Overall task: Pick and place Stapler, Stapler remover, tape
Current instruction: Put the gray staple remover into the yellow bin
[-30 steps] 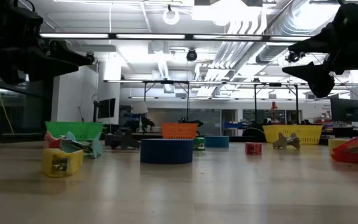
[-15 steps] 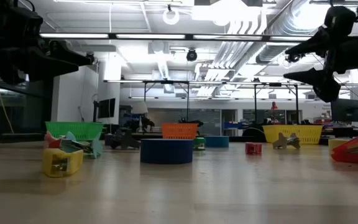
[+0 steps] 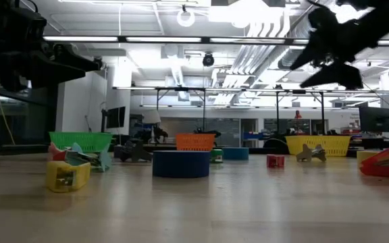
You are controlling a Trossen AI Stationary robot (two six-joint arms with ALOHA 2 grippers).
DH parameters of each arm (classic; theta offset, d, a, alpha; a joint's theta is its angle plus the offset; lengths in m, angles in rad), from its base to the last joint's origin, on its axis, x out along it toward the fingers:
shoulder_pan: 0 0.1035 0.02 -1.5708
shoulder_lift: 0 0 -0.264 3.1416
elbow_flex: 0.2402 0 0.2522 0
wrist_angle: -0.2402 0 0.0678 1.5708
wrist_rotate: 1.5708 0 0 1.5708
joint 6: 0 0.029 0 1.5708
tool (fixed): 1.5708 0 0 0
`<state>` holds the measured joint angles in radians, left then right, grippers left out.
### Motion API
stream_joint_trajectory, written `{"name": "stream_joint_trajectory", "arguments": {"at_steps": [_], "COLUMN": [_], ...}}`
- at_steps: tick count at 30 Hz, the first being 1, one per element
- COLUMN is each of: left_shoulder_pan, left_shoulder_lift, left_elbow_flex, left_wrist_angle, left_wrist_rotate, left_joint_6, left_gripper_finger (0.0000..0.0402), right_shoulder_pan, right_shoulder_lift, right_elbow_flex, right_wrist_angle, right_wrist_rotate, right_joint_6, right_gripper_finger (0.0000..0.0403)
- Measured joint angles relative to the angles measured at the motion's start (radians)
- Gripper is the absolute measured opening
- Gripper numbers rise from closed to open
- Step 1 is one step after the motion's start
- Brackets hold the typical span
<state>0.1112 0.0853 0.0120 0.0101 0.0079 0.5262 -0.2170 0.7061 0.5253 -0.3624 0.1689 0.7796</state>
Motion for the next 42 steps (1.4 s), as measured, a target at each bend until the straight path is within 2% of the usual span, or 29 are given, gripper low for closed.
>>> {"name": "stream_joint_trajectory", "arguments": {"at_steps": [7, 12, 16, 21, 29, 33, 39, 42], "left_shoulder_pan": [0.0, 0.0, 0.0, 0.0, 0.0, 0.0, 0.0, 0.0], "left_shoulder_lift": [0.0, 0.0, 0.0, 0.0, 0.0, 0.0, 0.0, 0.0], "left_elbow_flex": [0.0, 0.0, 0.0, 0.0, 0.0, 0.0, 0.0, 0.0], "left_wrist_angle": [0.0, 0.0, 0.0, 0.0, 0.0, 0.0, 0.0, 0.0], "left_wrist_rotate": [0.0, 0.0, 0.0, 0.0, 0.0, 0.0, 0.0, 0.0], "left_joint_6": [0.0, 0.0, 0.0, 0.0, 0.0, 0.0, 0.0, 0.0], "left_gripper_finger": [0.0294, 0.0294, 0.0294, 0.0294, 0.0294, 0.0294, 0.0294, 0.0294], "right_shoulder_pan": [-0.093, -0.161, -0.202, -0.223, -0.234, -0.245, -0.249, -0.246], "right_shoulder_lift": [0.272, 0.405, 0.483, 0.561, 0.708, 0.818, 0.951, 0.992], "right_elbow_flex": [0.192, 0.274, 0.312, 0.378, 0.601, 0.689, 0.725, 0.721], "right_wrist_angle": [0.001, -0.007, -0.07, -0.246, -0.599, -0.757, -0.804, -0.803], "right_wrist_rotate": [-0.246, -0.328, -0.316, -0.246, -0.16, -0.155, -0.168, -0.173], "right_joint_6": [-0.063, -0.032, 0.046, 0.102, -0.056, -0.129, -0.211, -0.202], "right_gripper_finger": [0.0256, 0.0256, 0.0256, 0.0256, 0.0256, 0.0256, 0.0256, 0.0256]}}
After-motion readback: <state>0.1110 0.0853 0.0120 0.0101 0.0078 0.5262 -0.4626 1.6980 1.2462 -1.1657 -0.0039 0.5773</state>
